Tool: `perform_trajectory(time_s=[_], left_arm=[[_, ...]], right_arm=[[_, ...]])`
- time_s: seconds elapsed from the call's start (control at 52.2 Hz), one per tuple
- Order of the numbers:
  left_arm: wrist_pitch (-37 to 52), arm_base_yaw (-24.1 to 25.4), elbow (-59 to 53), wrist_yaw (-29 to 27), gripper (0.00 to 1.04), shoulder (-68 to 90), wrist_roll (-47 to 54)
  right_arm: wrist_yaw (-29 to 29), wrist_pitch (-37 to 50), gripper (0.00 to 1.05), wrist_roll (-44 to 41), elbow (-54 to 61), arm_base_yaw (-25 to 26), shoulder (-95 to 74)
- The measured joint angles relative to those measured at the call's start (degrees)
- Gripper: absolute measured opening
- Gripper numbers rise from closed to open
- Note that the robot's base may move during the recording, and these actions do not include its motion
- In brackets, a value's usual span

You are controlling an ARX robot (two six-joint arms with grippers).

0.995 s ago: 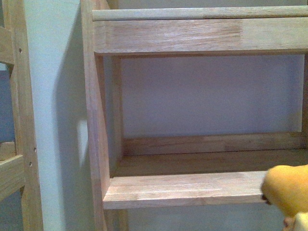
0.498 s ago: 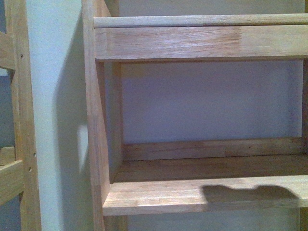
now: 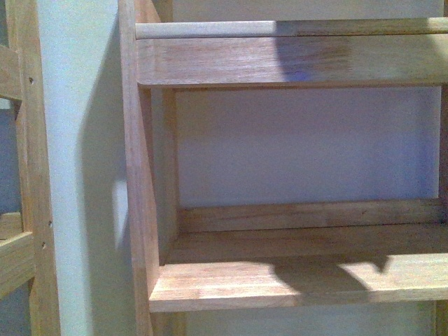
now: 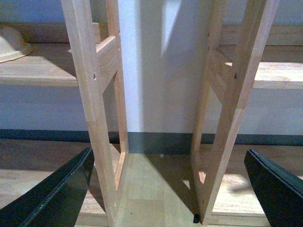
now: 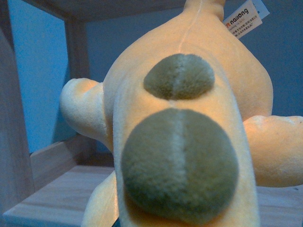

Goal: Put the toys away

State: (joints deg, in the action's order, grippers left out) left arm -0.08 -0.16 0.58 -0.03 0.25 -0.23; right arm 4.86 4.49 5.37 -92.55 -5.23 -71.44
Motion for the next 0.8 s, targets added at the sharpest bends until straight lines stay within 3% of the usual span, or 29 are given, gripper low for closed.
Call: perform_trajectory(time_s=[0.325, 0.517, 0.804], left_arm=[[0.0, 0.0, 0.0, 0.0, 0.98, 0.0, 0.0], [0.0, 0.0, 0.0, 0.0, 0.98, 0.0, 0.0], [0.0, 0.0, 0.0, 0.0, 0.98, 0.0, 0.0]], right_arm=[[2.1, -8.3, 0.08, 8.4, -27.8, -5.7, -23.1], [7.4, -16.9, 0.08, 16.9, -44.5, -7.0, -36.4], [10.9, -24.2, 0.08, 22.0, -59.3, -8.3, -46.6]])
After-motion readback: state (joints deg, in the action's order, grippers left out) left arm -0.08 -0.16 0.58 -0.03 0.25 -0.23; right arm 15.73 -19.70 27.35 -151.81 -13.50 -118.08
